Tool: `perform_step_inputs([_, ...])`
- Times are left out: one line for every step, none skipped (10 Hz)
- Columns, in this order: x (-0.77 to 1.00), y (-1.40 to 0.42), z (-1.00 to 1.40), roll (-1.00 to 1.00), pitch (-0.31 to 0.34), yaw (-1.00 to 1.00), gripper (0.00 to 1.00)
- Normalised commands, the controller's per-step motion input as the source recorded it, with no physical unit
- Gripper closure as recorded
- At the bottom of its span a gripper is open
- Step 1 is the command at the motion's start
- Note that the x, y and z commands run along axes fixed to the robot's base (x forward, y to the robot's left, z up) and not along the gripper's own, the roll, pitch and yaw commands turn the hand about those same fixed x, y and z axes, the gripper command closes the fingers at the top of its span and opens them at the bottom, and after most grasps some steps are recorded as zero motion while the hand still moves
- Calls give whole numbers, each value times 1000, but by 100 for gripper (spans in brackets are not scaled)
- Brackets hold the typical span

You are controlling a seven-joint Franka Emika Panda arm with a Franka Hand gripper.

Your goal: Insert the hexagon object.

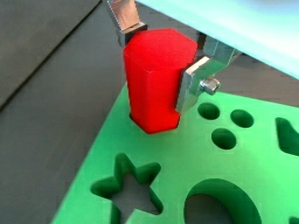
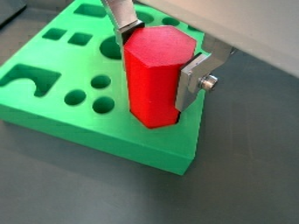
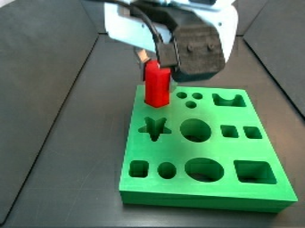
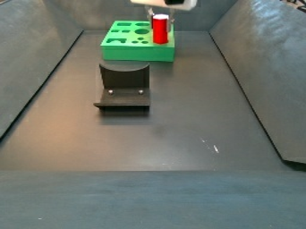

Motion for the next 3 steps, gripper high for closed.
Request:
perform_step_inputs([0, 100, -869, -56, -187, 0, 100])
perform_step_inputs([-191, 226, -206, -277, -430, 0, 100])
perform_step_inputs([-40, 0, 0, 0, -47, 14, 100])
